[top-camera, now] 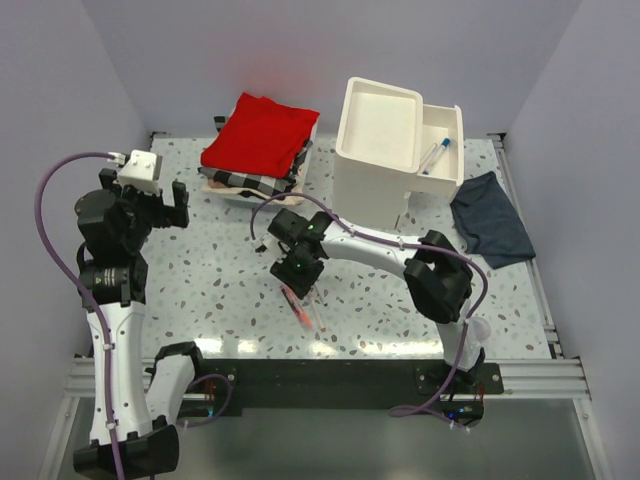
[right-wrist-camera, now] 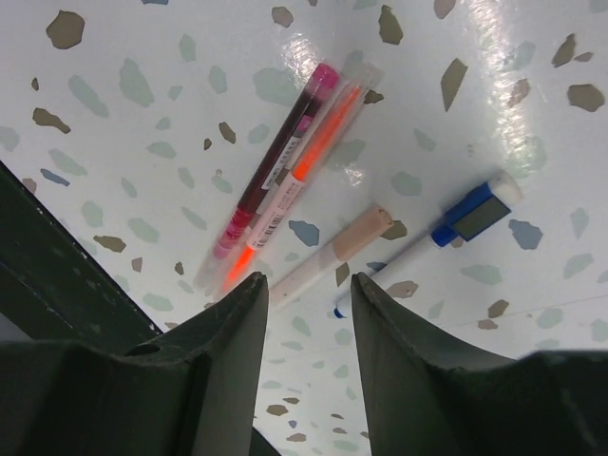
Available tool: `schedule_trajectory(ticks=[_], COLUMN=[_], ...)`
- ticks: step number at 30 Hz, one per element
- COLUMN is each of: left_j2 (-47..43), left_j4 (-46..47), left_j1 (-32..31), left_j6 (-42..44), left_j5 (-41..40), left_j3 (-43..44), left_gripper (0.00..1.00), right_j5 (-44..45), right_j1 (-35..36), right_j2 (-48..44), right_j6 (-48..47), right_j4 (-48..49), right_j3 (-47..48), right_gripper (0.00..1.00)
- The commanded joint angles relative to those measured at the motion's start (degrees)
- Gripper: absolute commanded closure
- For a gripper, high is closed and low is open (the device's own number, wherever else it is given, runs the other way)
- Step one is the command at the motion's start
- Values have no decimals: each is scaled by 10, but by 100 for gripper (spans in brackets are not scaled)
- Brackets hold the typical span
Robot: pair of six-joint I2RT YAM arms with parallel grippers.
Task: Sort the stationery into containers
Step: Pick up the pen from the center of the board.
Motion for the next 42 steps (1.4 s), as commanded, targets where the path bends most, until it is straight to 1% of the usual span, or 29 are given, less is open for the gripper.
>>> schedule_trajectory(ticks=[1,8,15,20,21,22,24,26,27,29,32,35,38,42], left_j2=[6,8,6,12,13,18,22,30,34,42,55,71,90,121], left_j4=[11,12,4,-1,-4,-5,-7,-6,-4,-1,4,3,3,15], left_j1=[4,5,7,11,11,11,12,12,12,13,13,13,14,14], left_j6=[11,16,14,13,14,14,12,13,11,10,6,16,19,12], left_j5=[-9,-21,-19,-18,-17,-18,-16,-15,-12,-10,-5,-6,-6,11], left_j3=[-8,-5,-8,-3,2,5,14,22,30,38,55,81,104,125], left_gripper=[0,0,0,0,0,0,0,0,0,0,0,0,0,0], right_j5=[-16,6,8,-4,-6,-4,-2,29,41,67,79,60,40,42], right_j1=[10,5,-10,-25,-26,-26,-26,-22,-19,-12,-2,0,0,-13], right_j2=[8,18,35,65,71,76,85,83,74,58,22,-22,-73,-151], right_j6=[55,88,94,102,102,99,98,93,90,79,55,47,45,35], right_j4=[11,11,14,19,20,21,20,14,12,10,14,8,-4,-15], right_j3=[-9,-30,-39,-36,-32,-29,-24,-21,-22,-26,-38,-21,16,45], right_gripper=[58,58,60,63,66,76,87,98,100,100,100,100,100,100])
